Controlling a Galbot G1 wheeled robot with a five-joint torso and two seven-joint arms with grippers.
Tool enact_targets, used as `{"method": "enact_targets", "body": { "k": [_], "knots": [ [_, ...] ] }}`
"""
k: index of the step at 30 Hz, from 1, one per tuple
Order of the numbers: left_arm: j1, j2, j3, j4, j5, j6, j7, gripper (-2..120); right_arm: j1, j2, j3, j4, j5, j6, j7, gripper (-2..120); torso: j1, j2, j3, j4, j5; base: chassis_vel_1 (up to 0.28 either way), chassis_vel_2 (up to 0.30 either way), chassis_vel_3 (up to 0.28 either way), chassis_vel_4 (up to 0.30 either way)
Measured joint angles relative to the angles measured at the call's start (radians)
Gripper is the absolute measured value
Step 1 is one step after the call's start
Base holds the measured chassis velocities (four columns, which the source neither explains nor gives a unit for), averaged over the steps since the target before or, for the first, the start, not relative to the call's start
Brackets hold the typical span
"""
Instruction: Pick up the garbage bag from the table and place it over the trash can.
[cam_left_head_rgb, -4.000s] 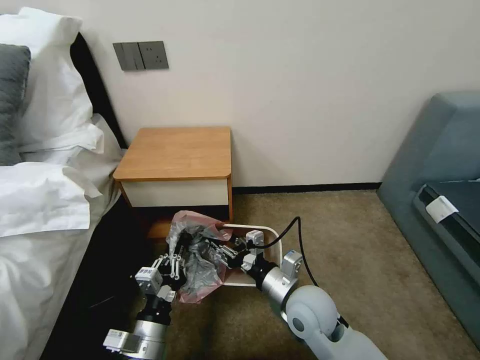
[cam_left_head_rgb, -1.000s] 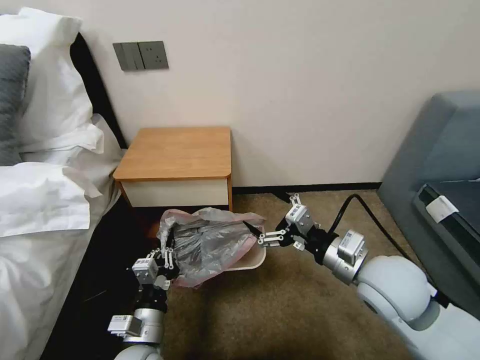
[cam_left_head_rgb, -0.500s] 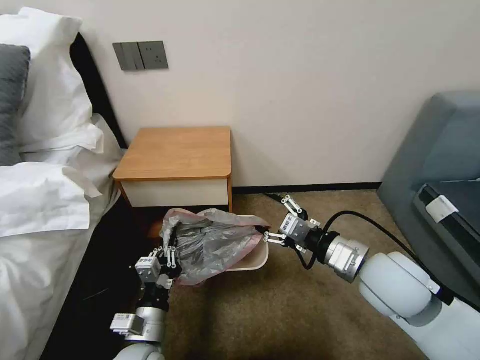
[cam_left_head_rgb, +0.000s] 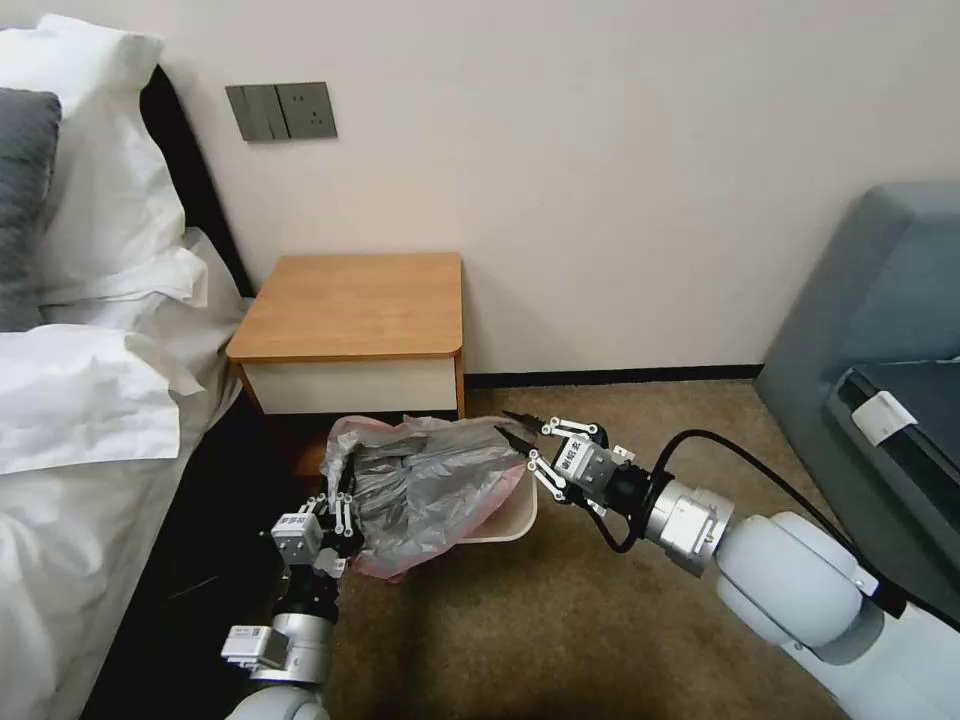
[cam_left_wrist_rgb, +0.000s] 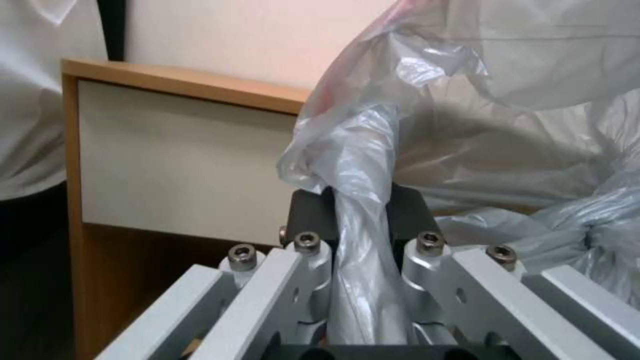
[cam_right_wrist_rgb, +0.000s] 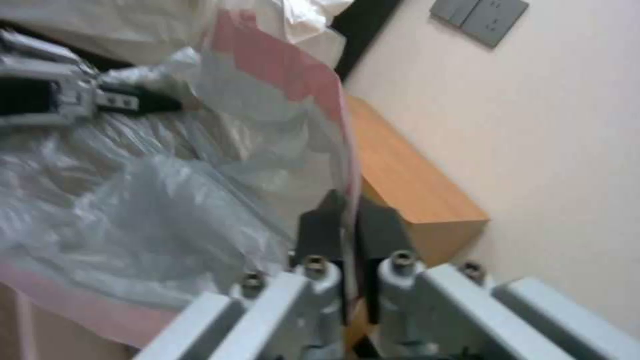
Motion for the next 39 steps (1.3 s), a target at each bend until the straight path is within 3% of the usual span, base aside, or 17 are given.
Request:
{"method": "enact_targets", "body": {
  "k": [7,11,14,18,22,30,39],
  "knots": [
    [0.001,-0.001,-0.005,0.009,0.024,-0.022,0.017,9,0.036,-0.007,-0.025,0.015,0.187,-0.080,0.064,0,0.000,0.000,0.000,-0.0001,0.0001,0.000,0.000,0.000,0.000],
    [0.005,0.000,-0.014,0.022,0.056,-0.066,0.043,9,0.083,-0.009,-0.025,0.034,0.348,-0.181,0.110,0,0.000,0.000,0.000,0.0001,0.0000,0.000,0.000,0.000,0.000],
    [0.013,0.000,-0.017,0.024,0.059,-0.097,0.083,9,0.134,-0.012,-0.032,0.041,0.553,-0.329,0.211,0,0.000,0.000,0.000,0.0000,0.0000,0.000,0.000,0.000,0.000],
    [0.020,0.002,-0.019,0.024,0.052,-0.108,0.118,9,0.161,-0.009,-0.039,0.024,0.671,-0.408,0.273,0,0.000,0.000,0.000,0.0000,-0.0001,0.000,0.000,0.000,0.000],
    [0.031,0.006,-0.028,0.015,0.025,-0.123,0.187,9,0.214,0.002,-0.039,-0.020,0.849,-0.547,0.350,0,0.000,0.000,0.000,0.0000,0.0001,0.000,0.000,0.000,0.000],
    [0.044,0.007,-0.036,0.014,-0.021,-0.133,0.296,9,0.263,-0.031,-0.039,-0.061,0.967,-0.580,0.409,0,0.000,0.000,0.000,0.0000,0.0001,0.000,0.000,0.000,0.000],
    [0.040,0.007,-0.038,0.020,-0.087,-0.139,0.330,9,0.266,-0.089,-0.026,-0.080,1.097,-0.578,0.395,0,0.000,0.000,0.000,0.0000,0.0000,0.000,0.000,0.000,0.000]
  ]
}}
